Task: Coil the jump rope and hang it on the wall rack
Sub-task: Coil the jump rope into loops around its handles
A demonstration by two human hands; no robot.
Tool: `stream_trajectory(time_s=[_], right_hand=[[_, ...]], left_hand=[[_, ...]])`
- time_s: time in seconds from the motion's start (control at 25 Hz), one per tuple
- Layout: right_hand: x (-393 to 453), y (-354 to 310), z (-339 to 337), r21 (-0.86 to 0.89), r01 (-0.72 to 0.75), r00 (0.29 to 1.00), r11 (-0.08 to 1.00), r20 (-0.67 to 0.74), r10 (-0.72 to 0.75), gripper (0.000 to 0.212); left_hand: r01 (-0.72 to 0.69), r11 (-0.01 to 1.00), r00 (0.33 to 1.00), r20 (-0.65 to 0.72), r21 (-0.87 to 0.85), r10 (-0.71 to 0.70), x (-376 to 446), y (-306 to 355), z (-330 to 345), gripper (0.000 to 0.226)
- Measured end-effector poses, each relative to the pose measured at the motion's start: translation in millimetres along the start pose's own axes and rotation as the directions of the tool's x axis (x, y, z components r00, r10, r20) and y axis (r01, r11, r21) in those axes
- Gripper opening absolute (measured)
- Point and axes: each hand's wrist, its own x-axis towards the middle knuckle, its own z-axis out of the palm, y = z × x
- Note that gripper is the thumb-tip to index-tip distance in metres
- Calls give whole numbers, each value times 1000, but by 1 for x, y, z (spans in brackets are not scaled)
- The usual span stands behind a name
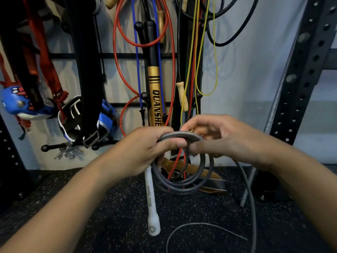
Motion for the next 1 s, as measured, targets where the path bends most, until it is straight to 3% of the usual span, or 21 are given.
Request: stream_trajectory(time_s=[0.16, 0.32, 0.44, 0.56, 0.72, 0.88, 0.92, 1.0], right_hand=[[-9, 6, -13, 94, -26, 994, 995, -99, 35, 35], [-5, 34, -12, 214, 10, 963, 977, -264, 48, 62], [-4, 49, -6, 300, 31, 969, 954, -242, 45, 91], [-7, 66, 5, 423, 14, 994, 906, -107, 34, 114], [-5, 75, 24, 670, -85, 995, 737, 91, 31, 113], [-10, 78, 38, 826, -170, 979, 537, 203, -3, 71], [-10, 74, 42, 829, -181, 975, 530, 221, -14, 71], [-6, 68, 49, 760, -140, 982, 635, 188, -8, 80]], left_hand=[[26, 992, 981, -185, -127, -50, -2, -15, -11, 46], [-13, 914, 942, -311, -406, -124, 0, -15, -5, 31], [-45, 703, 895, -341, -710, -288, 5, -8, 2, 33], [-68, 470, 829, -312, -880, -465, 10, -5, 6, 37], [-105, 181, 703, -202, -978, -681, 17, 0, 13, 34], [-181, 41, 619, -146, -983, -772, 23, -4, 11, 39], [-200, 31, 599, -147, -979, -787, 24, -7, 11, 41], [-224, 27, 556, -151, -974, -817, 26, -9, 14, 42]])
